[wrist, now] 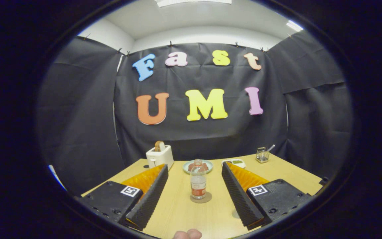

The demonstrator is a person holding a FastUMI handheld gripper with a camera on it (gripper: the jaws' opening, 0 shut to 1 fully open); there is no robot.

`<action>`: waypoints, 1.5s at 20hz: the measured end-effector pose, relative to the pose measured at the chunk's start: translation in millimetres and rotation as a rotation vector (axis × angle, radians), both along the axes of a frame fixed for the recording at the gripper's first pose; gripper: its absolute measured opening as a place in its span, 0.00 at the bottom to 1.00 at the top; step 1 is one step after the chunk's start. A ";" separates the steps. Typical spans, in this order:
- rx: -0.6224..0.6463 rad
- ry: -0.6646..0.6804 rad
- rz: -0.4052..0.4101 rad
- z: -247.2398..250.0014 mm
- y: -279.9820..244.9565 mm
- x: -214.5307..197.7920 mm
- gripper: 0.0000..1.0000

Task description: Take the bottle from table, then pour the juice into the cup, finally place the bottle on the coaster

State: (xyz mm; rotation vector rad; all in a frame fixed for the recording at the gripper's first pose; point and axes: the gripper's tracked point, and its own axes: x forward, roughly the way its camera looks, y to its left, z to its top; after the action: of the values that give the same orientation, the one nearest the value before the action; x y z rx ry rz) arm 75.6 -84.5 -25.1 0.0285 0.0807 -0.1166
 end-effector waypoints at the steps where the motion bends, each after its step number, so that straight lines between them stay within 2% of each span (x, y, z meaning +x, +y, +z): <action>1: 0.006 -0.017 -0.003 12.1 2.9 -7.5 1.00; 7: -0.039 -0.062 0.003 62.2 17.7 -63.5 1.00; 14: -0.054 -0.085 0.047 79.3 45.4 -114.8 1.00; 19: -0.054 -0.109 0.087 90.3 64.1 -138.6 1.00; 30: -0.056 -0.111 0.093 94.1 63.8 -166.2 1.00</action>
State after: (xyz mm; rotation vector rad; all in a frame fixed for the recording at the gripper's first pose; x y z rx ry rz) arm -90.5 -20.8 69.0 -0.0242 -0.0325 -0.0237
